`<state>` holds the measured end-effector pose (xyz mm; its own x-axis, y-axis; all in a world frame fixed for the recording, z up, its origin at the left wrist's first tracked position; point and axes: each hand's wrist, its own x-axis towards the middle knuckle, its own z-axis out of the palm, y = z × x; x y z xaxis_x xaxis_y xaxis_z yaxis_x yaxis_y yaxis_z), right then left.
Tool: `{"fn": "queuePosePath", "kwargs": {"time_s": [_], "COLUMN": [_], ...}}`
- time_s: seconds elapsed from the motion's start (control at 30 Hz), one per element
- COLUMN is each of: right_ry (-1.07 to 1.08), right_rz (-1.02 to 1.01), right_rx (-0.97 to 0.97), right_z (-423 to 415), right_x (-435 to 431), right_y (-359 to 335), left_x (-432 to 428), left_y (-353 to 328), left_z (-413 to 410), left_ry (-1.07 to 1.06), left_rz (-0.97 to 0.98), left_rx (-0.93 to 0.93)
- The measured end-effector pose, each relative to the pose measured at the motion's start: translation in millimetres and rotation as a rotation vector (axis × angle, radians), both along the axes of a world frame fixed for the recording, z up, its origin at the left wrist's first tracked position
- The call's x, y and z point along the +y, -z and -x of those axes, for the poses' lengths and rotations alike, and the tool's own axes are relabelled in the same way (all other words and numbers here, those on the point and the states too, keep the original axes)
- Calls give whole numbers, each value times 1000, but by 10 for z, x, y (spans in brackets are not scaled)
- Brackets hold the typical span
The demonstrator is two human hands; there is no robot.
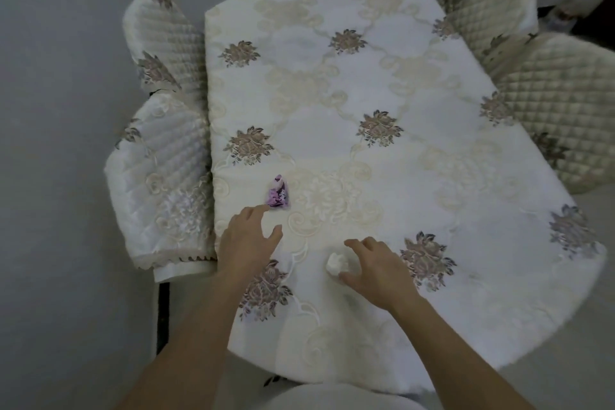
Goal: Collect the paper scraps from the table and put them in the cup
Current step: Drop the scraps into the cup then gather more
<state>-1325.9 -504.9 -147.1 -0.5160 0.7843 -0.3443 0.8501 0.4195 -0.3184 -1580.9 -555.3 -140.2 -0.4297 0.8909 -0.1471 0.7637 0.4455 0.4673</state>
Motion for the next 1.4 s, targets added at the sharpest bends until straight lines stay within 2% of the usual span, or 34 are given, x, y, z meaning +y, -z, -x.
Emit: {"fn": "queuePosePath", "kwargs": {"time_s": [0.13, 0.33, 0.57, 0.8, 1.13, 1.4], "right_ry": [51, 135, 127, 213, 601, 672], "right_rz": [50, 61, -154, -180, 19, -93], "right_rx": [-38, -44, -64, -32, 291, 493], "right_z": [85, 257, 277, 230, 224, 48], "right_x": [-88, -149, -224, -298, -206, 177], "right_y": [152, 337, 524, 531, 242, -435], "left_x": [202, 540, 863, 858, 752, 608], "left_y": [193, 422, 637, 684, 331, -509], "left_z": [140, 320, 394, 367, 156, -322], "left_ry": [-52, -57, -20, 25, 43, 79], "left_rz": [18, 78, 49, -14, -120, -288], "left_rx": [-110, -172, -140, -174, -360, -500]}}
